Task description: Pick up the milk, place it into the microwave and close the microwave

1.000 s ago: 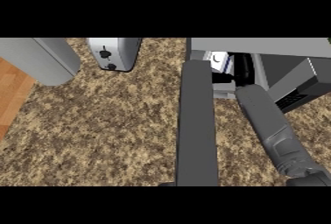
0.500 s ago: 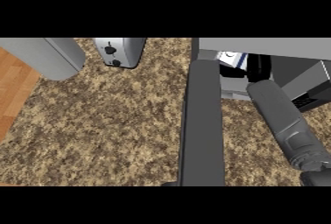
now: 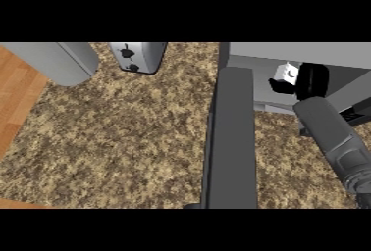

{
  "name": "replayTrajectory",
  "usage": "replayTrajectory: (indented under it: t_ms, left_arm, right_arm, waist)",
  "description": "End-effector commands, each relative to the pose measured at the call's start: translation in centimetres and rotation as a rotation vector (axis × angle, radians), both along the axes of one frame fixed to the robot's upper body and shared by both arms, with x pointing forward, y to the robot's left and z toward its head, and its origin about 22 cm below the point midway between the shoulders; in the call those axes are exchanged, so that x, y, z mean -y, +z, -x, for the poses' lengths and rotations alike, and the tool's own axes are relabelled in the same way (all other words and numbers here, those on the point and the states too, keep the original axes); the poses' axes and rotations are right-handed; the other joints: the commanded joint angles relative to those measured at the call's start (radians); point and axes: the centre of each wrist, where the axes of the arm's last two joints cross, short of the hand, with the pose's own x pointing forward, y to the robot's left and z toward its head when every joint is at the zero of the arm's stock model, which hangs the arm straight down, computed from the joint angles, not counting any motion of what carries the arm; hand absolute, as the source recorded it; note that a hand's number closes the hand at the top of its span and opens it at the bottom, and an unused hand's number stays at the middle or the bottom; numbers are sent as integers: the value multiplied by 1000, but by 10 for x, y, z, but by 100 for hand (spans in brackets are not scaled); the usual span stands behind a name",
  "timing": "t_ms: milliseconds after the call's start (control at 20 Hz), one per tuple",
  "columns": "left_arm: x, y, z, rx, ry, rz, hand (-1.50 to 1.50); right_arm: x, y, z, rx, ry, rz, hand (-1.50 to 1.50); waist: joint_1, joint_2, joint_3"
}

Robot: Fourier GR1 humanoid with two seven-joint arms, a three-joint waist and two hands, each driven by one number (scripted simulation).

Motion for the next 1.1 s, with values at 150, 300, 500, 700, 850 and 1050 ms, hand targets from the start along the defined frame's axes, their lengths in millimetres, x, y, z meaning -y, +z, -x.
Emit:
replayTrajectory:
  t_ms: [150,300,500,700,850,1050]
  left_arm:
    - [5,1,-8,-4,10,-29,-150]
    - [4,-3,-16,-21,-49,-37,-150]
    - [9,-10,-20,-33,-90,-44,-150]
    - [19,-9,-25,-18,-144,-58,-150]
    - [16,-14,-26,-22,-185,-39,-150]
    - [28,-9,-33,-20,-252,-65,-150]
  right_arm:
    - [-16,3,-5,15,133,43,-150]
    - [-27,22,-16,32,181,17,-150]
    - [-32,17,-14,27,245,-35,-150]
    - [-34,22,-17,13,329,-125,-150]
    - [-29,19,-14,39,375,-212,-150]
    - [-34,-1,-5,37,416,-332,-150]
  waist:
    - [6,-2,4]
    - [10,-2,3]
    - [2,-2,3]
    - [-10,-11,4]
    - [-21,-14,4]
    - [-41,-24,4]
